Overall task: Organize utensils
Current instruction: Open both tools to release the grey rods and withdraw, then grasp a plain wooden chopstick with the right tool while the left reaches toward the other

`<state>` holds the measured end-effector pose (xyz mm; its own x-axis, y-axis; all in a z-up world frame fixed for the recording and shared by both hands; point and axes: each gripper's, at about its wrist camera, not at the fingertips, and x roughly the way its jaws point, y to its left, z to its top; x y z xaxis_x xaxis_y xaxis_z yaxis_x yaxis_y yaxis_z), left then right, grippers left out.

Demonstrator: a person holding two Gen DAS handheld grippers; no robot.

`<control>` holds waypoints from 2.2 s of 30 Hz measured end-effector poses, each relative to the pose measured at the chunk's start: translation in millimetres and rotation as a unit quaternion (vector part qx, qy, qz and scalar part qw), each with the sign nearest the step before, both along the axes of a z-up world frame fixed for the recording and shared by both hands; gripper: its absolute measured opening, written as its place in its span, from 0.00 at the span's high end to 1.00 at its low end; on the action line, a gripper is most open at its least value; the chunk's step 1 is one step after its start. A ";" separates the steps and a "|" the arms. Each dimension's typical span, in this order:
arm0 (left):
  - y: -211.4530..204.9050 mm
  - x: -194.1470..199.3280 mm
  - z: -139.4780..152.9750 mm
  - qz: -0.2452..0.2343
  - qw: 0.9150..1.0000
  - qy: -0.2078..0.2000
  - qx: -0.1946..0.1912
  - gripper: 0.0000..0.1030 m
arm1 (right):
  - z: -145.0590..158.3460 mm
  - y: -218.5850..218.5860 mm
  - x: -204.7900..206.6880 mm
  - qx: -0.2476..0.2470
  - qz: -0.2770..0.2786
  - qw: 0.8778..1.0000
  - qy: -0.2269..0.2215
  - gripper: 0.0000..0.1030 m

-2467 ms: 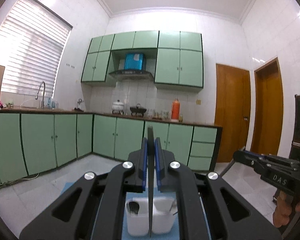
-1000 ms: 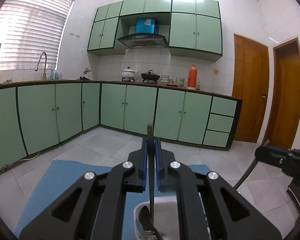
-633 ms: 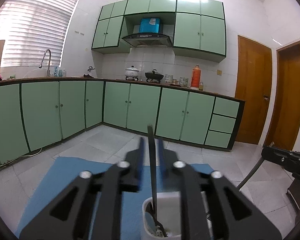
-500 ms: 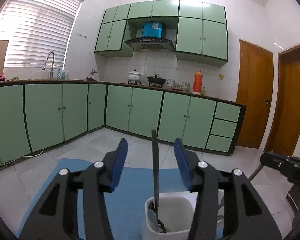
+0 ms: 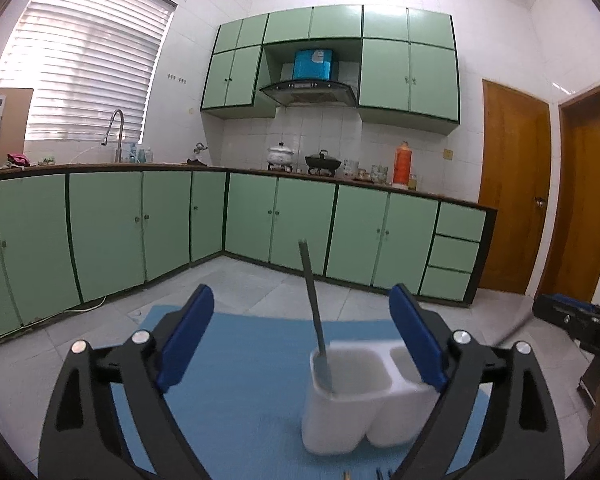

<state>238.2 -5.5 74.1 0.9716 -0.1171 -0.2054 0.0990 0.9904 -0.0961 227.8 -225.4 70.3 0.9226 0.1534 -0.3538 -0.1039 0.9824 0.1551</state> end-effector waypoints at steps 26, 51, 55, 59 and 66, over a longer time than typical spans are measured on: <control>12.8 -146.7 -108.9 -0.028 0.992 0.123 0.032 0.07 | -121.3 27.0 -147.0 -0.027 -0.029 0.998 0.048 0.25; 12.4 -195.2 -150.5 -0.027 0.988 0.141 0.050 0.07 | -182.1 72.1 -203.9 -0.086 -0.030 0.996 0.022 0.52; 12.3 -197.8 -151.0 -0.027 0.988 0.144 0.046 0.07 | -187.9 76.2 -204.5 -0.085 -0.027 0.996 0.026 0.59; 11.9 -199.7 -153.0 -0.026 0.988 0.146 0.044 0.07 | -191.7 77.1 -204.2 -0.086 -0.027 0.996 0.028 0.63; 7.8 -201.8 -154.7 -0.027 0.988 0.145 0.041 0.07 | -194.7 84.4 -204.8 -0.095 -0.028 0.995 0.031 0.75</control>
